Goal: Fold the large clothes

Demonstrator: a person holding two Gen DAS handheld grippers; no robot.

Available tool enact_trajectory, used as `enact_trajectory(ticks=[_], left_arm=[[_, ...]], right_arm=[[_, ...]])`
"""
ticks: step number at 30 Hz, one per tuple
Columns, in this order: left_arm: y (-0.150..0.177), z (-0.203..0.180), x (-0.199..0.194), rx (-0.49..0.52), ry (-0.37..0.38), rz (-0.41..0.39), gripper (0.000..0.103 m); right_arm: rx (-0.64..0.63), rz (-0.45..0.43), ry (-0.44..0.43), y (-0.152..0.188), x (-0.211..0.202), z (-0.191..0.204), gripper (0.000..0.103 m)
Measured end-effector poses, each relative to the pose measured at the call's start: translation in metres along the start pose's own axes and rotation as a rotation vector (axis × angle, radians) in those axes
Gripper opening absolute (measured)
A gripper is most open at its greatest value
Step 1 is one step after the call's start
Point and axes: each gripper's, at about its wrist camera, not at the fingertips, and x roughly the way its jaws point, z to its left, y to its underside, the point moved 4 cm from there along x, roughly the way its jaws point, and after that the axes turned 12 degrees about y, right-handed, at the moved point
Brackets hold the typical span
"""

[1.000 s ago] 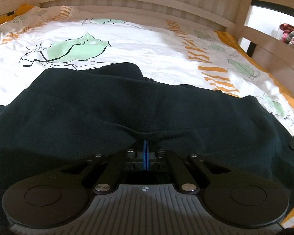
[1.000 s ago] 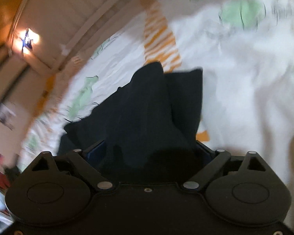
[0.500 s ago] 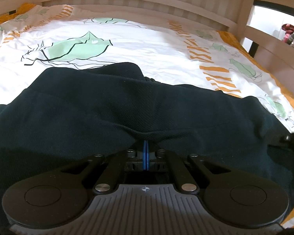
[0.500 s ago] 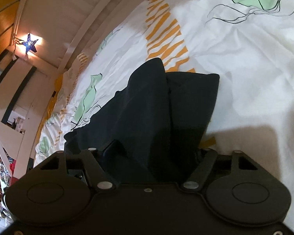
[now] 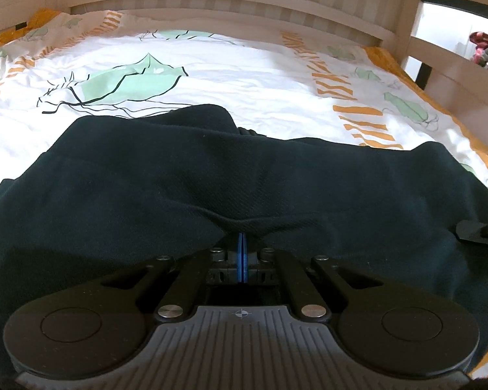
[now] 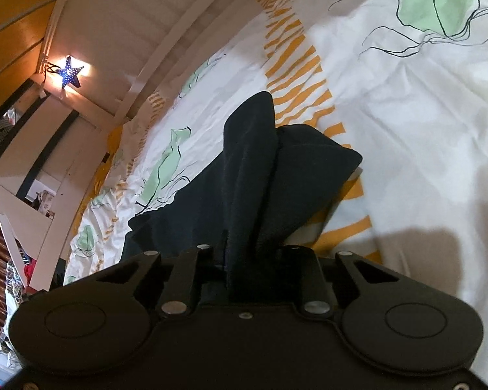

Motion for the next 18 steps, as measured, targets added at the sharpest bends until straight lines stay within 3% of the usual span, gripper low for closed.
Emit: enact_trajectory(ticks=[11,14,18], left_arm=[[-0.005,-0.004,-0.002,0.045,-0.017,0.015,0.003],[-0.003,-0.003,-0.022,-0.003,-0.025,-0.023,0.003],[0.013,-0.018,-0.055,0.058,-0.002,-0.075,0.003]], right_arm=[[0.004,-0.031,0.010,0.000,-0.013,0.000,0.025],[-0.003,-0.034,0.005,0.000,-0.015,0.001,0.024],[-0.006,-0.034,0.000,0.000,-0.014,-0.001,0.024]])
